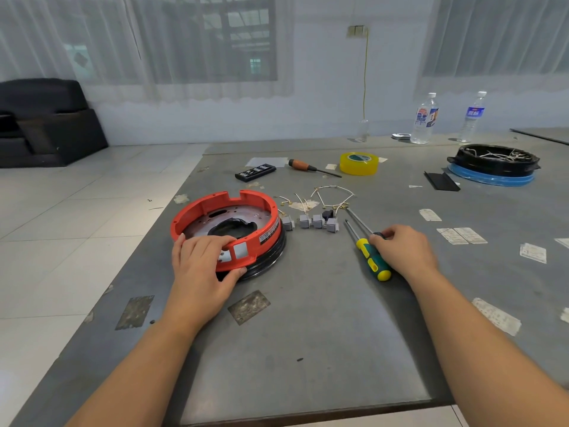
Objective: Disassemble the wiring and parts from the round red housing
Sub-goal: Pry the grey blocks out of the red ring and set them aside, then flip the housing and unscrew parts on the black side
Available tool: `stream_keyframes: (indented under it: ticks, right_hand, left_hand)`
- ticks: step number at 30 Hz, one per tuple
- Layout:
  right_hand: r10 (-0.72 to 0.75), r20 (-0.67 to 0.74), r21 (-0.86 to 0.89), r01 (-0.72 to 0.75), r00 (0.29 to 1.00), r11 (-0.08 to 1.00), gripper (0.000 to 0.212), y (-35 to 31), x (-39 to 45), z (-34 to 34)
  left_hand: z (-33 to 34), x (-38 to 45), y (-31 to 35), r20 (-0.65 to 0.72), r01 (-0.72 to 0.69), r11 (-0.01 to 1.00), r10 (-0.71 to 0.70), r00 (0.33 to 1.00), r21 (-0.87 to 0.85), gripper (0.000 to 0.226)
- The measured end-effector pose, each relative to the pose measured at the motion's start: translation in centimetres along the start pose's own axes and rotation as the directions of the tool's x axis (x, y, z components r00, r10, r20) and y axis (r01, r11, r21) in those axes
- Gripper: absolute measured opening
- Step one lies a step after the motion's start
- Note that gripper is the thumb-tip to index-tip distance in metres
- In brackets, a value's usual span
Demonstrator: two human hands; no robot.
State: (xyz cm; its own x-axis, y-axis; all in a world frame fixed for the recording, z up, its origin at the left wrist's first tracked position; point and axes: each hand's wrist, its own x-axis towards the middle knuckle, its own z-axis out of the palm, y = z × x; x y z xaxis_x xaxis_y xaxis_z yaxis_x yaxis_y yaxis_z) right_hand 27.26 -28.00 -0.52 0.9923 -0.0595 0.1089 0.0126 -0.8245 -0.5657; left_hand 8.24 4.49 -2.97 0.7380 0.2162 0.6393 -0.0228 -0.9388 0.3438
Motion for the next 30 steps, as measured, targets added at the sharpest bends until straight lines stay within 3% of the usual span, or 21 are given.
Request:
stream_keyframes:
  ticks: [3, 5, 9, 12, 14, 18, 21, 24, 27, 30]
  right_hand:
    - [-0.007, 0.027, 0.001, 0.007, 1.000, 1.000, 0.041, -0.2, -0.2, -0.2]
    - [-0.040, -0.036, -0.030, 0.039, 0.999, 0.999, 0.051, -0.7, -0.5, -0.7]
    - [-0.298, -0.222, 0.045, 0.315, 0.928, 0.948, 0.035, -3.6, -1.9, -1.2]
    - [-0.399, -0.069, 0.286, 0.401, 0.914, 0.870, 0.010, -7.3, -3.9, 0.0]
    - [-0.437, 0.066, 0.361, 0.387, 0.897, 0.849, 0.008, -9.5, -5.0, 1.9]
    - [-0.415, 0.311, 0.596, 0.165, 0.855, 0.786, 0.035, -12.9, -7.2, 6.6]
    - [-0.360, 0.467, 0.758, -0.156, 0.807, 0.634, 0.063, -14.7, -9.1, 9.2]
    - [-0.334, 0.538, 0.805, -0.355, 0.774, 0.475, 0.086, -16.1, -10.1, 10.5]
    - [-0.277, 0.563, 0.813, -0.460, 0.779, 0.357, 0.088, -16.8, -9.6, 10.7]
    - [-0.249, 0.589, 0.790, -0.482, 0.769, 0.379, 0.065, -17.1, -9.0, 10.4]
  left_hand:
    - [-0.2, 0.0, 0.2, -0.010, 0.008, 1.000, -0.008, 1.000, -0.025, 0.053]
    - [-0.3, 0.0, 0.2, -0.044, 0.011, 0.998, -0.014, 0.999, -0.063, 0.054]
    - [-0.4, 0.0, 0.1, -0.134, 0.058, 0.975, -0.088, 0.987, -0.216, 0.056]
    - [-0.4, 0.1, 0.1, -0.213, 0.053, 0.951, -0.122, 0.969, -0.305, 0.054]
    - [-0.4, 0.1, 0.1, -0.258, 0.049, 0.935, -0.147, 0.955, -0.352, 0.054]
    - [-0.5, 0.2, -0.2, -0.230, 0.113, 0.844, -0.268, 0.936, -0.524, 0.057]
    - [-0.6, 0.1, -0.2, -0.242, 0.093, 0.764, -0.313, 0.918, -0.639, 0.051]
    - [-0.8, 0.1, 0.1, -0.244, 0.118, 0.731, -0.370, 0.896, -0.672, 0.047]
    - [-1.0, 0.3, 0.1, -0.217, 0.140, 0.650, -0.437, 0.873, -0.747, 0.034]
    - [-1.3, 0.5, 0.0, -0.131, 0.173, 0.456, -0.561, 0.817, -0.873, 0.041]
